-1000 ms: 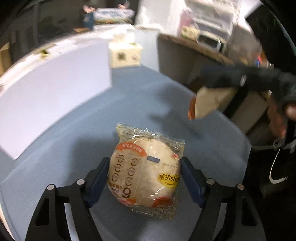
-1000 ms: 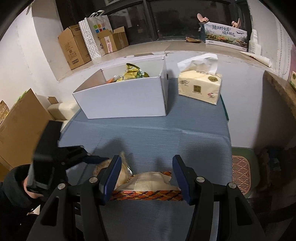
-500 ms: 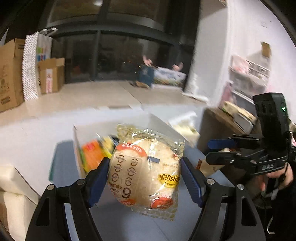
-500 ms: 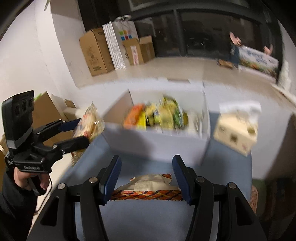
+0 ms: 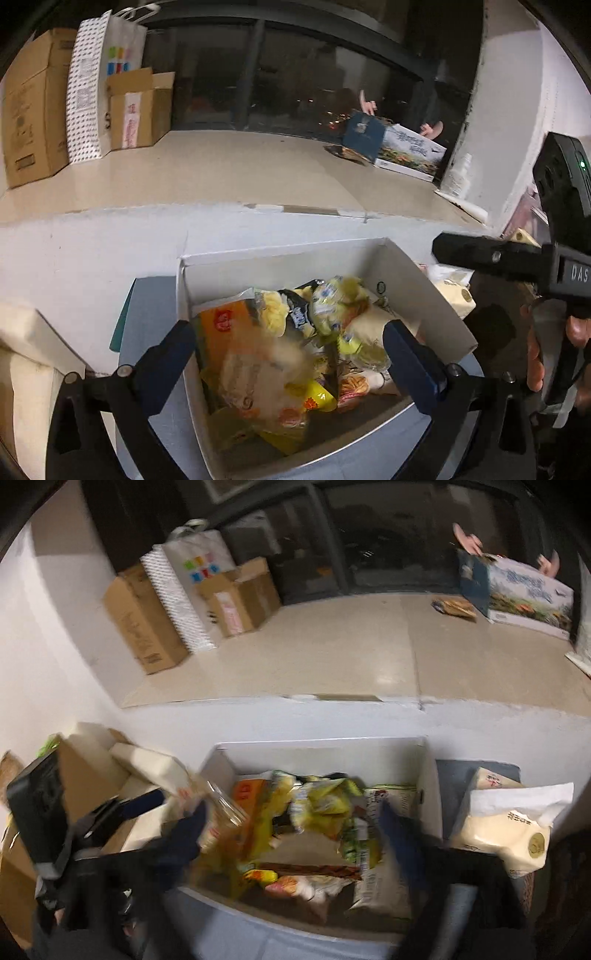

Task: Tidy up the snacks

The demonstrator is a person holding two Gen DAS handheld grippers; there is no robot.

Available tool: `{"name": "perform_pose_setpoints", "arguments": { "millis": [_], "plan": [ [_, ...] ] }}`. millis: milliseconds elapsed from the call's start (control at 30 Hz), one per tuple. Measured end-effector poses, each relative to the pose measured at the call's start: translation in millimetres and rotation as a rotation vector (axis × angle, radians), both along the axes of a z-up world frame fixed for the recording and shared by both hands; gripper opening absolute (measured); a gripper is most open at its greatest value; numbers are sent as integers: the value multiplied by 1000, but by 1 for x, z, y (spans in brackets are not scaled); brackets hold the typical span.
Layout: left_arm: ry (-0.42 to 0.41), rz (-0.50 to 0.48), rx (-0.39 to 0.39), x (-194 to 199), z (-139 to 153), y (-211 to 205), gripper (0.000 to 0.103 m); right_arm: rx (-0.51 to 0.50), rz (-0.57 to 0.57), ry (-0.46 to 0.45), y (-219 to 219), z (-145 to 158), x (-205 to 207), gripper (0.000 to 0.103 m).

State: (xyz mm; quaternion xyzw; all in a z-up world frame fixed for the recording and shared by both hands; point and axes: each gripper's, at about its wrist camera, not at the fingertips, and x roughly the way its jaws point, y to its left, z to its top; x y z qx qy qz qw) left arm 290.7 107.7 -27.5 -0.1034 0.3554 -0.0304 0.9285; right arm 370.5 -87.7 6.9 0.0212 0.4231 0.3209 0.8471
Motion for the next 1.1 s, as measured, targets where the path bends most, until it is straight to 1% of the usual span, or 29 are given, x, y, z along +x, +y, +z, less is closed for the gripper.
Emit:
{"name": "perform_pose_setpoints", "arguments": {
  "millis": [67, 133, 167, 267, 400, 467, 500, 567, 600, 633, 667, 733, 767, 833, 900, 1000, 1033, 1100],
  "plan": [
    [13, 16, 7, -2, -7, 0, 103, 11, -10, 0, -5, -4, 1, 103],
    [-12, 41, 18, -10, -6, 0, 103, 2, -10, -6, -6, -7, 1, 103],
    [-30, 51, 19, -15, -5, 0, 103, -4, -15, -23, -7, -7, -2, 103],
    [-90, 83, 53, -31, 2, -3, 103, -67, -17, -116, -8, -2, -20, 103],
    [-131, 148, 133, -53, 14, -13, 103, -124, -20, -208, -8, 6, -45, 103],
    [-164, 176, 139, -66, 21, -15, 103, -147, -47, -261, -12, 12, -63, 103],
    [-179, 175, 116, -74, 25, -15, 103, -155, -67, -277, -15, 14, -70, 103],
    [-176, 173, 67, -83, 29, -11, 103, -156, -70, -286, -20, 17, -83, 103],
    [-170, 179, 44, -87, 30, -9, 103, -129, -46, -277, -25, 19, -93, 103],
    [-162, 199, 27, -93, 32, -7, 103, -105, -35, -271, -29, 20, -99, 103],
    [-157, 219, 30, -98, 34, -6, 103, -91, -30, -266, -34, 20, -110, 103],
    [-166, 262, 78, -113, 39, -9, 103, -87, -28, -273, -41, 21, -130, 103],
    [-173, 268, 101, -121, 41, -12, 103, -90, -26, -276, -42, 22, -137, 103],
    [-199, 258, 131, -143, 47, -21, 103, -92, -29, -293, -49, 23, -158, 103],
    [-218, 240, 160, -162, 51, -31, 103, -95, -28, -288, -57, 23, -178, 103],
    [-227, 251, 216, -192, 54, -47, 103, -54, -8, -273, -70, 25, -204, 103],
    [-223, 247, 214, -201, 54, -50, 103, -50, -16, -276, -74, 25, -211, 103],
    [-194, 213, 169, -215, 53, -55, 103, -58, -21, -269, -82, 27, -226, 103]
  ]
}}
